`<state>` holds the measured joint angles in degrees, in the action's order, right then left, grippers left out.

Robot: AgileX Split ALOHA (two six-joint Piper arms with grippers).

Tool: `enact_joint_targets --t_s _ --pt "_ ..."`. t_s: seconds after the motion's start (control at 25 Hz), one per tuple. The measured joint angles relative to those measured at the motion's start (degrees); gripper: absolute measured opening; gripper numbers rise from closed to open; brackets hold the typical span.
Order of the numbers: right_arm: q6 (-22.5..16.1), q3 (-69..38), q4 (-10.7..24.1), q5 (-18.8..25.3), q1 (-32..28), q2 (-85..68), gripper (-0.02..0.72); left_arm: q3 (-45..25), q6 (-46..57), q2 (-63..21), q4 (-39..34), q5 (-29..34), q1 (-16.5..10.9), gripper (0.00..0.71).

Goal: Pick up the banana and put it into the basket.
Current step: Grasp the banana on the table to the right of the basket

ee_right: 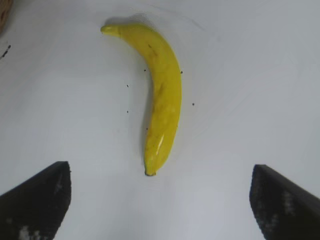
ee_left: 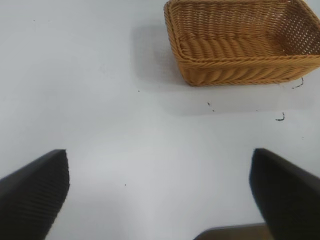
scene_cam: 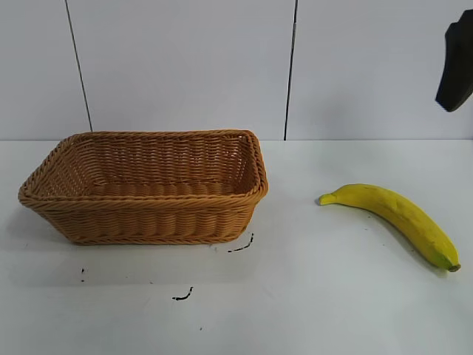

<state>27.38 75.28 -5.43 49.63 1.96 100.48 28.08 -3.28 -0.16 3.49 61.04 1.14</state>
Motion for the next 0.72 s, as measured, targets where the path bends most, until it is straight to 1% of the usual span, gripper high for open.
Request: enact_joint_targets --t_s 0.12,0.28,0.44,0.52,0.72 --pt "0.9 0.0 -0.5 -1.5 0.0 3.0 0.696 0.0 0.0 0.0 0.0 0.0 0.0 0.695" --pt "1.1 0.0 -2.4 -4.4 0.0 7.2 0.696 0.0 0.0 0.0 0.0 0.0 0.0 0.695" --pt "1.1 0.0 -3.2 -6.4 0.0 11.4 0.696 0.0 0.0 0.0 0.0 0.0 0.0 0.695" --pt "0.5 0.0 -3.4 -7.4 0.0 14.0 0.696 0.0 0.0 0.0 0.0 0.0 0.0 0.695" --pt "-2.5 0.0 -3.2 -10.1 0.0 20.0 0.696 0.0 0.0 0.0 0.0 0.0 0.0 0.695"
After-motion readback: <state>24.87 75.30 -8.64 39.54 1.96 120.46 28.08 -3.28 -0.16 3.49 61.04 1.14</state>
